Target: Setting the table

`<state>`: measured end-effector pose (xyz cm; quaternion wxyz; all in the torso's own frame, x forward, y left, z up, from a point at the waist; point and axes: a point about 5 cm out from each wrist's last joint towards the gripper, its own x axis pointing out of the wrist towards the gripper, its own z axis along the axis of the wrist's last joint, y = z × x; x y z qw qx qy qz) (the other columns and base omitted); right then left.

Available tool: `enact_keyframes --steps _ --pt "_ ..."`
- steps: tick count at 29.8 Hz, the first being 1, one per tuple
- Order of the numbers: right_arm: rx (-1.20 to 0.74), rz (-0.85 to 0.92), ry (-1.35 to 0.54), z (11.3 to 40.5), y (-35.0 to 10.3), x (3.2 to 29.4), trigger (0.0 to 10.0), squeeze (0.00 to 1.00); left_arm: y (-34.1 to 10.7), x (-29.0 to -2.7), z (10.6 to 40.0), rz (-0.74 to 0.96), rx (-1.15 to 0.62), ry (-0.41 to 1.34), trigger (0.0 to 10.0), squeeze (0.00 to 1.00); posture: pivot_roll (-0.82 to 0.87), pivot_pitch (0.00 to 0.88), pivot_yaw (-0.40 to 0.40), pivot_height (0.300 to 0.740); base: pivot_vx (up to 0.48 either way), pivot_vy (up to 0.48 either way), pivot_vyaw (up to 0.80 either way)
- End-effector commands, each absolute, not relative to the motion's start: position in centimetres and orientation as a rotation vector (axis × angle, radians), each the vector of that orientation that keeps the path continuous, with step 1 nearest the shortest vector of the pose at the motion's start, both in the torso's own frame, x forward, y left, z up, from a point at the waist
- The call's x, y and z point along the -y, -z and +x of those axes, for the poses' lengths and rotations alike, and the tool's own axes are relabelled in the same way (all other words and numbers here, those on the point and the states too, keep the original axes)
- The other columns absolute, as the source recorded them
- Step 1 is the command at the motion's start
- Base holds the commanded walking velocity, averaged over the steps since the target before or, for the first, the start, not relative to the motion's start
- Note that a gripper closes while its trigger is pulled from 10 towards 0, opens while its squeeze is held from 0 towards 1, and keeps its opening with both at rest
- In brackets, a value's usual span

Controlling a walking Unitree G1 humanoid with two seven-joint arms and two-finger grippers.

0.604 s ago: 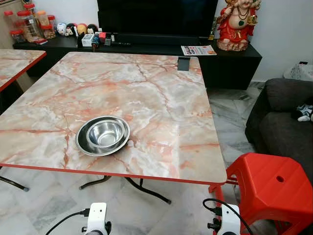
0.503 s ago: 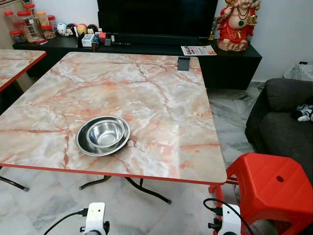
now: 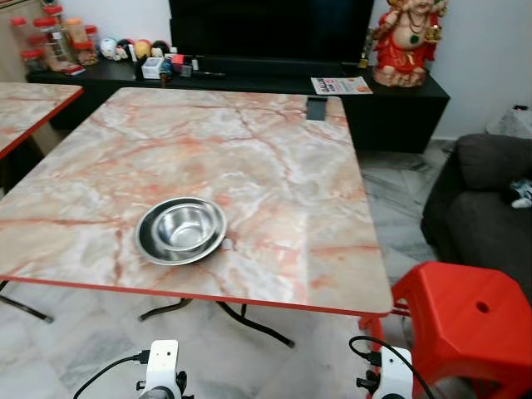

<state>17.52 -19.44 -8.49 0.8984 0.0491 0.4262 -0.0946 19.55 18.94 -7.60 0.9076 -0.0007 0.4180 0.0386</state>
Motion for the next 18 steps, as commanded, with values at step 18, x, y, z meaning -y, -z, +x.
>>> enact_keyframes --steps 18 --pt "-0.871 0.115 0.197 17.66 8.45 19.04 10.0 0.00 7.80 -19.41 19.13 0.004 -0.887 -0.096 10.0 0.00 0.00 0.000 -0.006 0.740 0.000 0.351 0.00"
